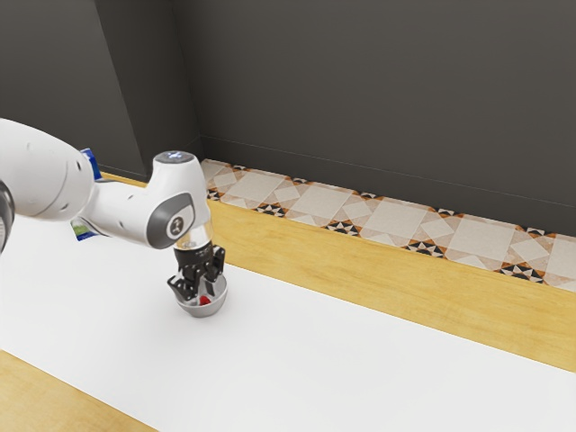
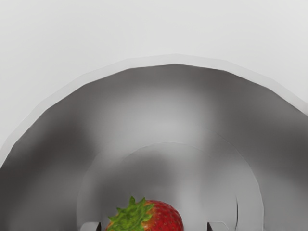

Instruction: Take strawberry from the bowl

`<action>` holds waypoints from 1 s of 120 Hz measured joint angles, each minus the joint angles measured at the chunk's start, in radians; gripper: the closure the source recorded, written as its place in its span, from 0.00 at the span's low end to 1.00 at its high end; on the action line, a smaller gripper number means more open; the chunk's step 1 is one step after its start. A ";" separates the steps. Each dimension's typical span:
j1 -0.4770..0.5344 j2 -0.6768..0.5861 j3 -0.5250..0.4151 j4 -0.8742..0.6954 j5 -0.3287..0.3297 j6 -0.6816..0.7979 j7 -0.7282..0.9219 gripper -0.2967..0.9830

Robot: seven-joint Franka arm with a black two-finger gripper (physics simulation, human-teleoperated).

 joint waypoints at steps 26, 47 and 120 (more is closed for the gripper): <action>0.003 0.011 0.000 0.011 0.000 0.000 -0.001 0.59; 0.005 0.022 0.000 0.019 0.000 0.000 0.000 0.60; -0.004 0.037 0.000 0.026 0.001 -0.002 -0.004 0.68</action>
